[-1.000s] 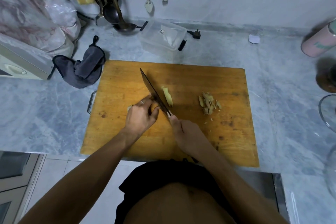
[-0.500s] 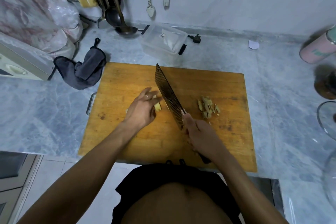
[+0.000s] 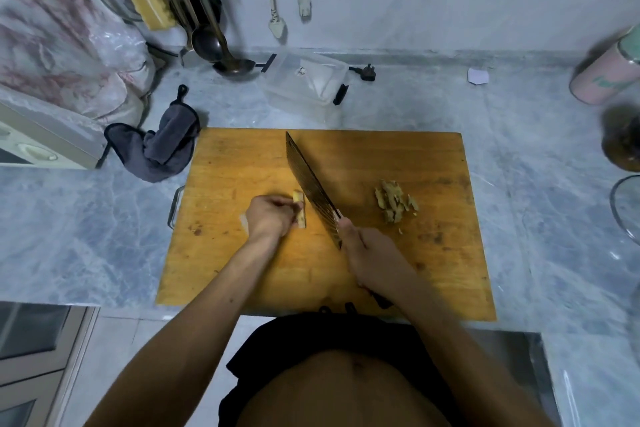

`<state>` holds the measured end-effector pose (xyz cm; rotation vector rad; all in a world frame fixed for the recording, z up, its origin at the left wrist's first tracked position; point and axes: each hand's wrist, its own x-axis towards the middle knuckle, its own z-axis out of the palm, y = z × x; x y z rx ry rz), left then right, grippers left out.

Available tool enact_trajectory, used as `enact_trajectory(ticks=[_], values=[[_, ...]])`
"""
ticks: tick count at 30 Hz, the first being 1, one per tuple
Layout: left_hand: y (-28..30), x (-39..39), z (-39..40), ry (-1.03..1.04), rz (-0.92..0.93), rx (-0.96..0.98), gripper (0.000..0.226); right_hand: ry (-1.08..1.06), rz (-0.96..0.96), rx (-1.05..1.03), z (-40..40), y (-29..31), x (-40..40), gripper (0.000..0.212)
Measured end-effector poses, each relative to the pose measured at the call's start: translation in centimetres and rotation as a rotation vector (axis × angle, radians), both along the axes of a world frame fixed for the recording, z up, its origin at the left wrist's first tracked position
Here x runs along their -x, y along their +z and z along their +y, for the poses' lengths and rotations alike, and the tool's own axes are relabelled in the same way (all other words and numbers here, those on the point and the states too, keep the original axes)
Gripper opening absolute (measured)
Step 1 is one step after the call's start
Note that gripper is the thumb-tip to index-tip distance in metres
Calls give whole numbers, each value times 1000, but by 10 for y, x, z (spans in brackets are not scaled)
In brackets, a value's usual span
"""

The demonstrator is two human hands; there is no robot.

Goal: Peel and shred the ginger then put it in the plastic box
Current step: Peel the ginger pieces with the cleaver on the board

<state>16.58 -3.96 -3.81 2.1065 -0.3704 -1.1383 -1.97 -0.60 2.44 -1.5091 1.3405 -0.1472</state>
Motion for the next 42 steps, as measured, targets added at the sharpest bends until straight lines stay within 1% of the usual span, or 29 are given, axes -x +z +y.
enact_trajectory(ticks=[3, 6, 9, 14, 17, 27, 29, 32, 36, 39, 42], values=[[-4, 11, 1, 147, 92, 0, 23, 4, 1, -11, 3, -4, -6, 60], [-7, 16, 2, 170, 41, 7, 21, -16, -7, -27, 0, -6, -9, 60], [-12, 22, 5, 178, -5, 53, 20, -10, -4, -30, -4, -7, -8, 59], [-25, 30, 8, 243, 20, 126, 34, 27, 10, 32, 0, -5, 5, 57], [-28, 31, 6, 257, 18, 126, 31, 55, 14, 74, 4, -2, 9, 57], [-40, 33, 0, 301, 10, 116, 29, 119, 73, 113, 10, -5, 15, 53], [-47, 32, -1, 302, 13, 106, 29, 149, 85, 140, 11, -6, 14, 52], [-55, 30, -2, 301, 14, 98, 21, 163, 91, 144, 12, -7, 12, 51], [-82, 24, -3, 291, -15, 94, 17, 167, 83, 140, 11, -3, 11, 51], [-40, 36, 1, 271, -23, 86, 14, 186, 84, 120, 5, -5, 6, 52], [-9, 46, 6, 231, -124, 103, 18, 185, 82, 90, -2, -10, -2, 53]])
